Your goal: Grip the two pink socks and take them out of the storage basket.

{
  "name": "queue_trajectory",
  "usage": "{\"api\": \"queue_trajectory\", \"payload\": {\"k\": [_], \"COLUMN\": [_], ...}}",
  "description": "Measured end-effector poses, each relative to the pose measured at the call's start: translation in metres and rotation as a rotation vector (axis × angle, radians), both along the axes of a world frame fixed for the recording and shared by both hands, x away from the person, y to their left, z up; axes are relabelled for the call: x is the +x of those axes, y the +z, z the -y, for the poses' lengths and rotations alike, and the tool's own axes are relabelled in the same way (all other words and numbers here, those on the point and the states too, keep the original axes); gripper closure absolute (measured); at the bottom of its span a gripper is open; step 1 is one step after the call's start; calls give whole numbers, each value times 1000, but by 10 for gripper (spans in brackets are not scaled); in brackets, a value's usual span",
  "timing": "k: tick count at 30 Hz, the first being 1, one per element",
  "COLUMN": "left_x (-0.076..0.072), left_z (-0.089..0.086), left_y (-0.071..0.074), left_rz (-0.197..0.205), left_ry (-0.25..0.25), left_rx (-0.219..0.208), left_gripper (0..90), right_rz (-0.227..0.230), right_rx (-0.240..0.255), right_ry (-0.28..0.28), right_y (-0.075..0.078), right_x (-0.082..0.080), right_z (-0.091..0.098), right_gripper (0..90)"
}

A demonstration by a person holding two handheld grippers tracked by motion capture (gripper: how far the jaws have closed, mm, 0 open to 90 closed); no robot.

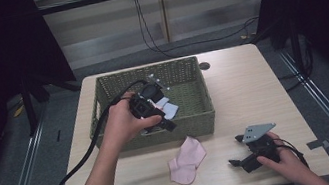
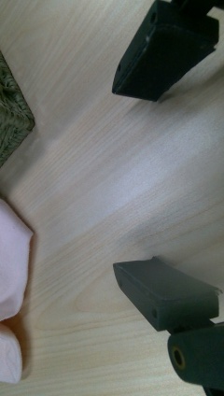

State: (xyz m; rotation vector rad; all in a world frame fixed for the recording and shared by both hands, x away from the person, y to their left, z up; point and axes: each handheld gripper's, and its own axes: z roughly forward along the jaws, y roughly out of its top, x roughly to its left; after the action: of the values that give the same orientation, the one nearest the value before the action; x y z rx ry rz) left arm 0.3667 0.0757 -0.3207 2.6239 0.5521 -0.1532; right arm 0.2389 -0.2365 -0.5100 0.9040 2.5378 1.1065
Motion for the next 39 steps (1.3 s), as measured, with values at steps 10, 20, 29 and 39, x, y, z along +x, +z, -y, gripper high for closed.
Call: {"api": "queue_trajectory", "payload": {"k": [10,20,29,39], "left_x": [32,75,102,122], "left_z": [-10,-33,-33,-20], "left_y": [-7,-40,-65,-106], "left_rz": [53,52,53,34], "left_ry": [81,212,268,310], "left_rx": [-16,2,21,89], "left_gripper": [335,329,326,281], "right_rz": [-1,-1,4,4], "right_rx": [1,2,1,1], "right_ry": [1,-1,-2,-1], "right_y": [0,0,0,0], "right_x": [0,0,0,0], "right_z": [0,0,0,0], "right_gripper": [119,119,119,119]}}
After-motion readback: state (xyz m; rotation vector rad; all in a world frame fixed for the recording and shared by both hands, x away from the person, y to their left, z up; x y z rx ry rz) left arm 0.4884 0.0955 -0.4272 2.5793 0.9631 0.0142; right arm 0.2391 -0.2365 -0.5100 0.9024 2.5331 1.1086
